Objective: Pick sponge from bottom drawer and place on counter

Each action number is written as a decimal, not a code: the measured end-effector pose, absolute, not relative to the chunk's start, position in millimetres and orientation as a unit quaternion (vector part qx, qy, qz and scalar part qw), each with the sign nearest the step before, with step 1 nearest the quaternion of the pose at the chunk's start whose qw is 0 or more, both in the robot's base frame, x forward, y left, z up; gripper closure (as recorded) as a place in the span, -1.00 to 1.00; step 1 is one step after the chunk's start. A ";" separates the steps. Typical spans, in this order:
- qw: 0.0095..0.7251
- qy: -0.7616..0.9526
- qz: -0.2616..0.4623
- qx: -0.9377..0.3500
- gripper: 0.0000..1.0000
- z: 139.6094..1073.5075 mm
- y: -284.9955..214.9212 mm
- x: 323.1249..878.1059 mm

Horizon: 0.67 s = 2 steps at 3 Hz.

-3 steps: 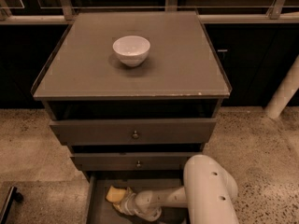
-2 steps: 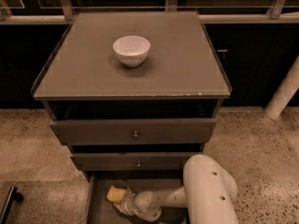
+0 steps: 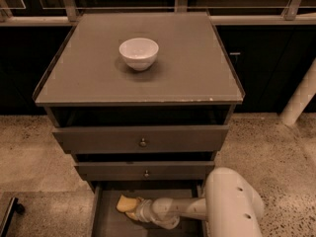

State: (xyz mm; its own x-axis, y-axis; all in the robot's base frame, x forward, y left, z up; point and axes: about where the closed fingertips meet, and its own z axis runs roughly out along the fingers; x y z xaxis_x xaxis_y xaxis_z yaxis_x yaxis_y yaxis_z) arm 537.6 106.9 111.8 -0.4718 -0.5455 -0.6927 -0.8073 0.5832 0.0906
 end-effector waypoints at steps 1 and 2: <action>0.309 0.825 0.246 -0.405 1.00 119.9 74.2 539.2; 0.265 0.814 0.299 -0.422 1.00 139.5 60.8 514.9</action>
Offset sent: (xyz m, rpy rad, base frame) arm -0.0792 -0.0616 0.0703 0.1961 0.3196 0.3099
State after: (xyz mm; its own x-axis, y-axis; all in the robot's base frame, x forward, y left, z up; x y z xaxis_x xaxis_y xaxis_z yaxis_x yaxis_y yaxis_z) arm 514.9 60.8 139.5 -0.5026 -0.5290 -0.6838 -0.8457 0.4651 0.2618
